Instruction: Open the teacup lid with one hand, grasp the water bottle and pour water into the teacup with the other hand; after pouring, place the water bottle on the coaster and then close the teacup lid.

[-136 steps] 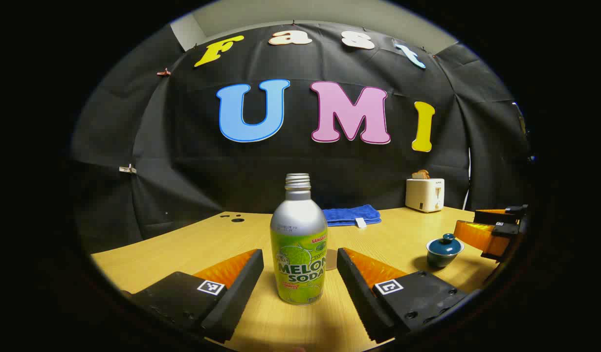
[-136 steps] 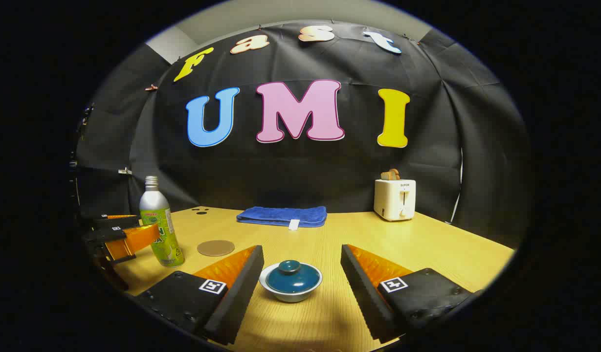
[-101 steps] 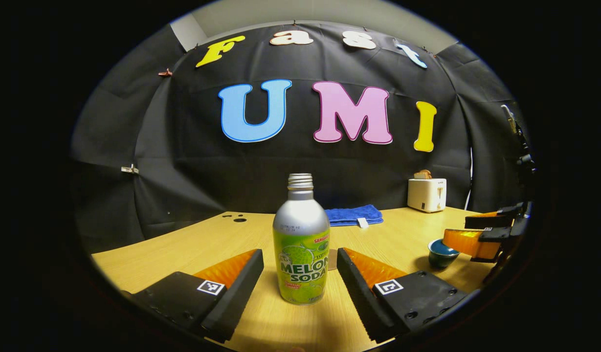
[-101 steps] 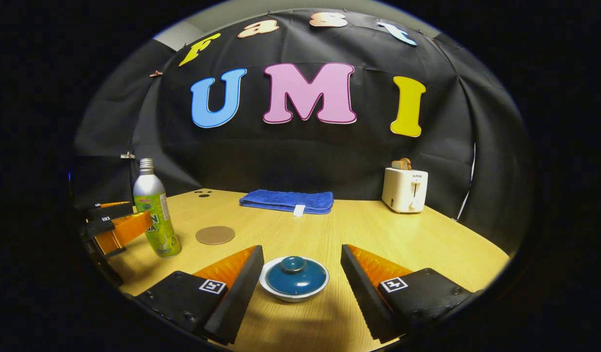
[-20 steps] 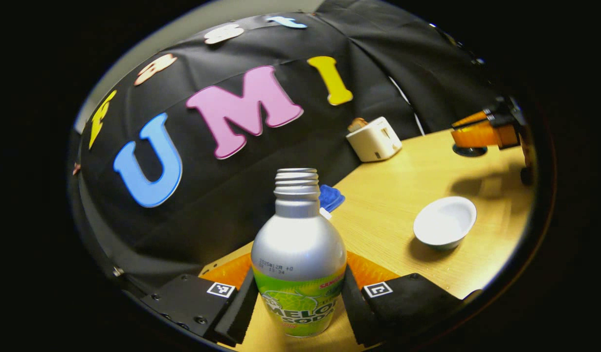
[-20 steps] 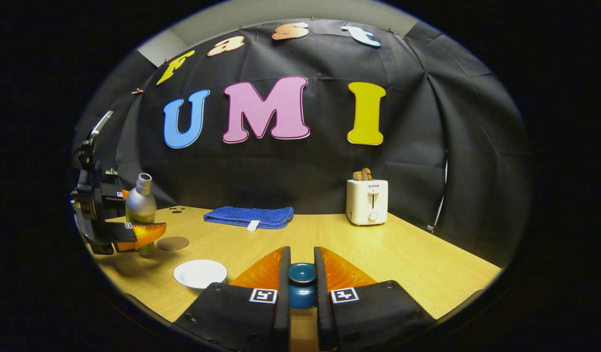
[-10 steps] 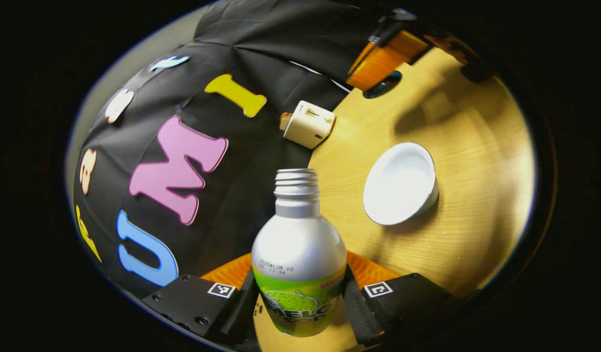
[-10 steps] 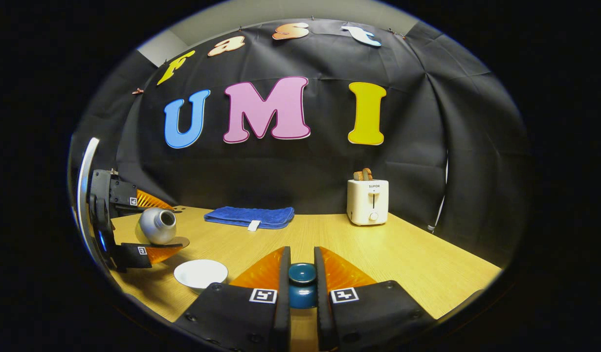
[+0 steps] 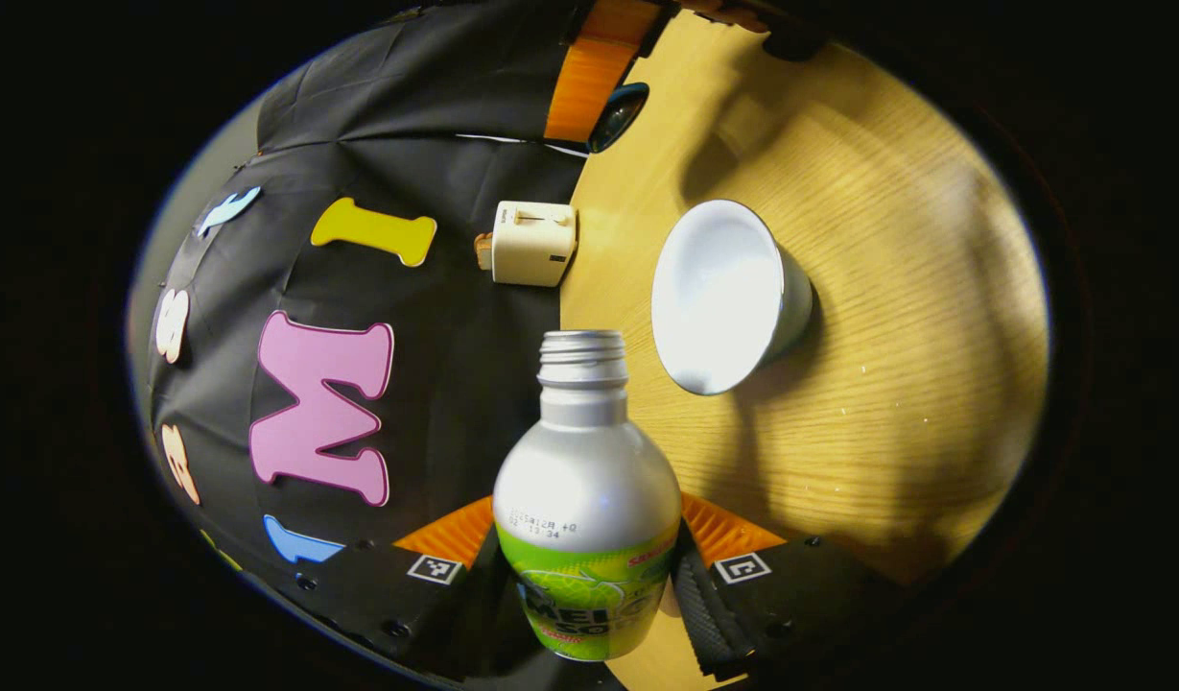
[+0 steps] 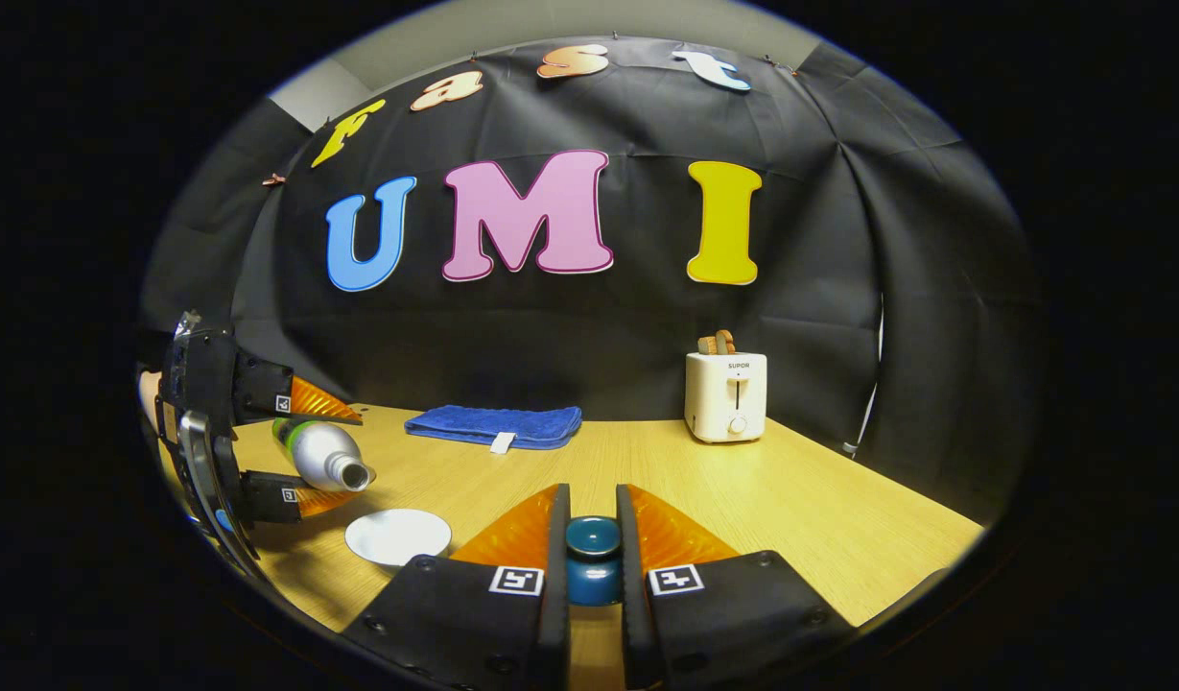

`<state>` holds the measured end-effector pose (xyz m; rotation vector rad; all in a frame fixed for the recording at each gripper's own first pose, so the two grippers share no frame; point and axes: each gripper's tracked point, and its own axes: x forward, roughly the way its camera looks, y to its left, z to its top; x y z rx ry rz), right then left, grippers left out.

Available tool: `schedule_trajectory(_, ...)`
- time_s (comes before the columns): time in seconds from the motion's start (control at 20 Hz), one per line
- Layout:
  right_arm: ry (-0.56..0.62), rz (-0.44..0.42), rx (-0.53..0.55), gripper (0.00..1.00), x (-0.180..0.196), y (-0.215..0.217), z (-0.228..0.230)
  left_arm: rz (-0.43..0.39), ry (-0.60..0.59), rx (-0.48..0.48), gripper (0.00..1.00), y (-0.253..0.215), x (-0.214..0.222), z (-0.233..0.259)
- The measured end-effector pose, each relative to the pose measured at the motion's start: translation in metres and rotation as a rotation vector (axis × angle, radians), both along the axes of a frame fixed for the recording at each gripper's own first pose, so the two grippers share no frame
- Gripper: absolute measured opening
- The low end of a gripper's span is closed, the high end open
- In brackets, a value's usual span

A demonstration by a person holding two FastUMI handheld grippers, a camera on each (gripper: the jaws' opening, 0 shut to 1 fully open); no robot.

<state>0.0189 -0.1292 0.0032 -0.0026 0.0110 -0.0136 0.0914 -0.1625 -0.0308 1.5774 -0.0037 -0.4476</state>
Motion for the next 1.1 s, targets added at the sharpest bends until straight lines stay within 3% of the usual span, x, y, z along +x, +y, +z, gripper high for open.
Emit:
schedule_trajectory(0.65,0.001,0.02,0.001,0.25,-0.001,0.002,0.0,-0.044,-0.037,0.314,0.8,0.006,-0.002,0.006)
schedule_trajectory(1.1,0.001,0.025,0.001,0.25,-0.006,-0.002,0.001,-0.064,-0.075,0.455,0.8,0.004,-0.005,0.011)
